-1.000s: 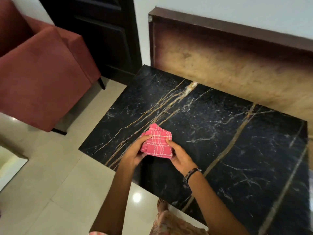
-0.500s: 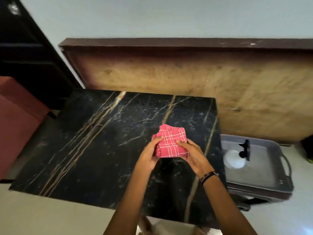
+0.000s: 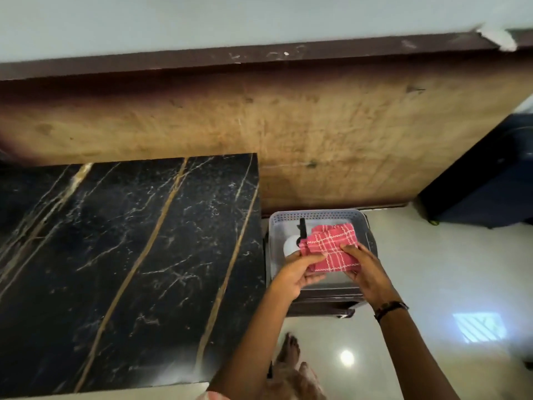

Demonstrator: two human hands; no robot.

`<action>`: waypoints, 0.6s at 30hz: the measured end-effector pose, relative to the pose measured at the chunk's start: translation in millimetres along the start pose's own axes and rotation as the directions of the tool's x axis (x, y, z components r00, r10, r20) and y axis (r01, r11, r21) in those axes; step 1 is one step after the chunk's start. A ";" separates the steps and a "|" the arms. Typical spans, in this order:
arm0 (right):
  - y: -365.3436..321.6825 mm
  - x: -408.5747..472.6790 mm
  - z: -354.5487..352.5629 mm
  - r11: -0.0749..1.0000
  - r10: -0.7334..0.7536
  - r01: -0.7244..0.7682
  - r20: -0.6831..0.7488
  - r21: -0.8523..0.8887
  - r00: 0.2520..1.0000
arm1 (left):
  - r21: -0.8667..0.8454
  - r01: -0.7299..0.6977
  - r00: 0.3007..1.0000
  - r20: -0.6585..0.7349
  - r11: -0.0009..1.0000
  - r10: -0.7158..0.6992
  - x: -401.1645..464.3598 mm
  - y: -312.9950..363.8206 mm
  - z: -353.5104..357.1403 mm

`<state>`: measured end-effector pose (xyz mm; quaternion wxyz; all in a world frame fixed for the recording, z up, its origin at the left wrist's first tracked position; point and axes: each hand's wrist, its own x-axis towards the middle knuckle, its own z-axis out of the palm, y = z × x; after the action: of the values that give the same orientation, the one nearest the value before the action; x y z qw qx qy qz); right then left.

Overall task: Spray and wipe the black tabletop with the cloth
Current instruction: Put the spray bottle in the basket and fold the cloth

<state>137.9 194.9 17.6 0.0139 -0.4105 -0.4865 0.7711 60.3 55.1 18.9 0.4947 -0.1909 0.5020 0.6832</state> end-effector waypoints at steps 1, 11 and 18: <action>3.4 6.1 -14.4 1.000 0.027 -0.027 0.007 0.015 1.000 | 0.018 0.014 1.000 -0.011 1.000 -0.014 8.2 -7.7 6.7; 43.9 98.8 -87.0 0.966 0.240 -0.248 -0.103 -0.071 0.965 | 0.071 0.153 0.955 -0.268 0.986 -0.129 105.1 -52.4 47.6; 33.8 125.4 -99.4 0.964 0.101 -0.129 -0.127 -0.231 0.987 | 0.353 0.211 0.937 -0.340 0.912 -0.085 138.4 -49.0 39.5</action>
<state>131.8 303.5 -104.7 -0.0524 -0.4803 -0.5492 0.6818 51.6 157.0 -93.6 0.4862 -0.2355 0.6826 0.4921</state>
